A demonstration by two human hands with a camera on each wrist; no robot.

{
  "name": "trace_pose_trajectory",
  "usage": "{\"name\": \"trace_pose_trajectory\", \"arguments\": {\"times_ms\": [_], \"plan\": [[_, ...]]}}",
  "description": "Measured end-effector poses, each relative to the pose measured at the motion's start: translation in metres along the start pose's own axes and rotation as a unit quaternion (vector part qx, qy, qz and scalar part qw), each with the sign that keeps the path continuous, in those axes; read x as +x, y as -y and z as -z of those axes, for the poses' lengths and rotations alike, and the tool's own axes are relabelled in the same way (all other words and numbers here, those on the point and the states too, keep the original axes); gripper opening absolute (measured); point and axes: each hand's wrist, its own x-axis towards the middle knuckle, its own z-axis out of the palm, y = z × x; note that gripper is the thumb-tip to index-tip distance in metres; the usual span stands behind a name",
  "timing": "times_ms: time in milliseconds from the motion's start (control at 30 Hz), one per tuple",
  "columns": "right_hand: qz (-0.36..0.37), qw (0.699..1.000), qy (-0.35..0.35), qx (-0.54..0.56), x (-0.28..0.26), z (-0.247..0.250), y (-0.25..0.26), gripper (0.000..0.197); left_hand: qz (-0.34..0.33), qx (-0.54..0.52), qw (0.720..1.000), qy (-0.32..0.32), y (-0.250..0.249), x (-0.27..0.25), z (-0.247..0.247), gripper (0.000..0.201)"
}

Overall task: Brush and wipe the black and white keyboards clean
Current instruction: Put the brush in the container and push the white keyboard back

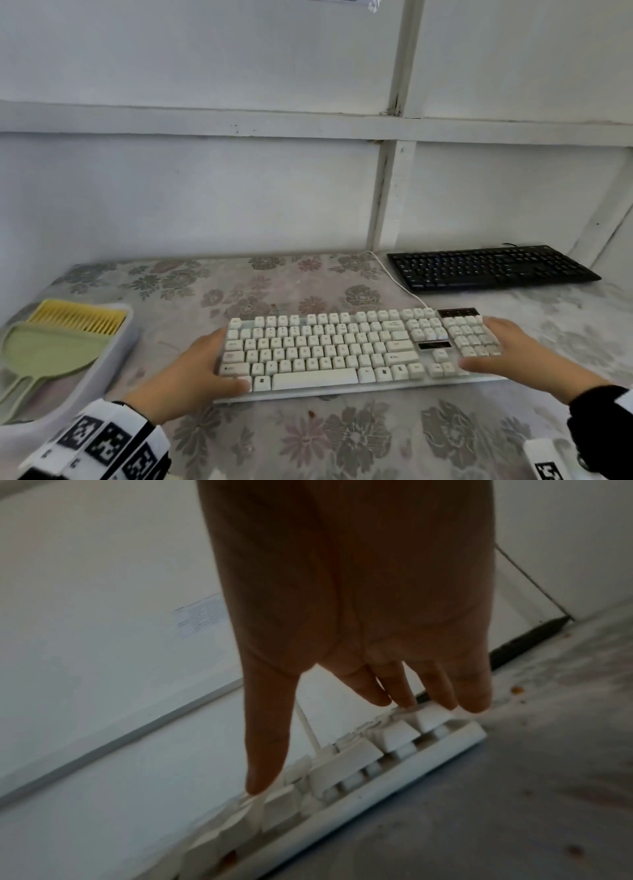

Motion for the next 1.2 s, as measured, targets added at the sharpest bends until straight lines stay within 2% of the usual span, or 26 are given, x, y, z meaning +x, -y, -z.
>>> {"name": "trace_pose_trajectory", "arguments": {"times_ms": [33, 167, 267, 333, 467, 600, 900, 1100, 1200], "plan": [[-0.006, 1.000, 0.014, 0.012, 0.001, 0.001, -0.005, 0.114, -0.002, -0.005, 1.000, 0.001, 0.001, 0.002, -0.003, 0.066], [-0.023, 0.996, 0.059, 0.062, -0.001, 0.005, -0.011, 0.079, 0.014, 0.025, 1.000, 0.001, 0.009, 0.008, -0.011, 0.090], [-0.022, 0.996, 0.059, 0.069, 0.005, 0.004, -0.019, 0.078, 0.036, 0.060, 0.997, -0.010, 0.012, 0.011, -0.015, 0.118], [-0.027, 0.994, 0.055, 0.088, 0.007, 0.003, -0.021, 0.074, 0.043, 0.067, 0.997, -0.010, 0.011, 0.010, -0.016, 0.113], [-0.023, 0.993, 0.046, 0.107, 0.015, 0.003, -0.028, 0.049, 0.051, 0.065, 0.996, -0.022, 0.011, 0.012, -0.018, 0.112], [-0.017, 0.994, 0.024, 0.109, 0.021, 0.000, -0.033, 0.041, 0.050, 0.073, 0.996, -0.027, 0.013, 0.014, -0.016, 0.108], [-0.029, 0.994, 0.016, 0.106, 0.024, -0.001, -0.031, 0.039, 0.021, 0.015, 1.000, -0.013, 0.018, 0.013, -0.008, 0.100], [-0.007, 0.995, 0.034, 0.096, 0.028, -0.013, -0.017, 0.041, 0.086, 0.067, 0.994, -0.030, 0.028, 0.014, 0.005, 0.109], [0.011, 0.995, 0.037, 0.097, 0.036, -0.023, -0.003, 0.045, 0.088, 0.049, 0.994, -0.032, 0.030, 0.013, 0.012, 0.102]]}}
